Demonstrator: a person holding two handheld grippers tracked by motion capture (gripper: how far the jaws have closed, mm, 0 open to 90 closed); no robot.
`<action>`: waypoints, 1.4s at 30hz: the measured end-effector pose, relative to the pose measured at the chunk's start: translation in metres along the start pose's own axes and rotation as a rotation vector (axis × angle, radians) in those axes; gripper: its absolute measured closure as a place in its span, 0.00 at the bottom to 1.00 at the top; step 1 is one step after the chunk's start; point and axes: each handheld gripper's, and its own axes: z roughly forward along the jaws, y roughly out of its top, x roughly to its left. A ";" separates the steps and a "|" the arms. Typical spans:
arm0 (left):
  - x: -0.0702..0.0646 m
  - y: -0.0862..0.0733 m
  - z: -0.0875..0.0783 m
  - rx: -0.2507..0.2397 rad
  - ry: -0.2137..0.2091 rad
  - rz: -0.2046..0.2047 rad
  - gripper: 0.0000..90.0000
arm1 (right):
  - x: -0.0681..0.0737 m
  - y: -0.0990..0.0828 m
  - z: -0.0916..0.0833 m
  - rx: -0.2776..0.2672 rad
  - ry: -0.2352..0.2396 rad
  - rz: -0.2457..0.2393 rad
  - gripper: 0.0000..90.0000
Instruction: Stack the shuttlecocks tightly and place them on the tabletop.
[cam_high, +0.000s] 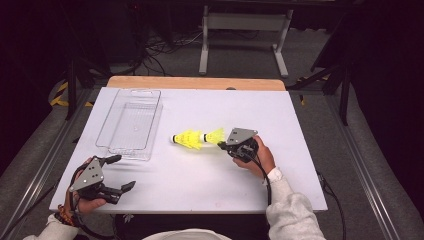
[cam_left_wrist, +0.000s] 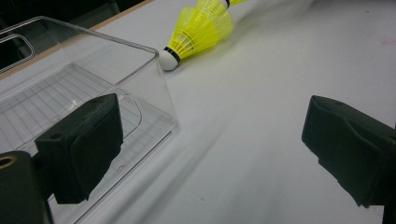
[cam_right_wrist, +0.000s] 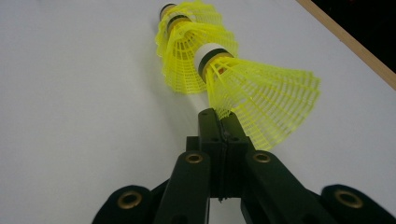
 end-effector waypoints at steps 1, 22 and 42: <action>0.000 0.000 0.000 0.002 0.000 0.004 0.07 | 0.002 0.001 0.002 -0.004 0.012 -0.005 1.00; 0.000 0.000 0.001 0.003 -0.004 0.005 0.07 | 0.018 0.007 0.048 0.027 0.033 0.008 0.97; 0.000 0.000 0.001 0.006 -0.008 0.009 0.07 | 0.020 0.006 0.049 0.035 0.066 0.042 0.60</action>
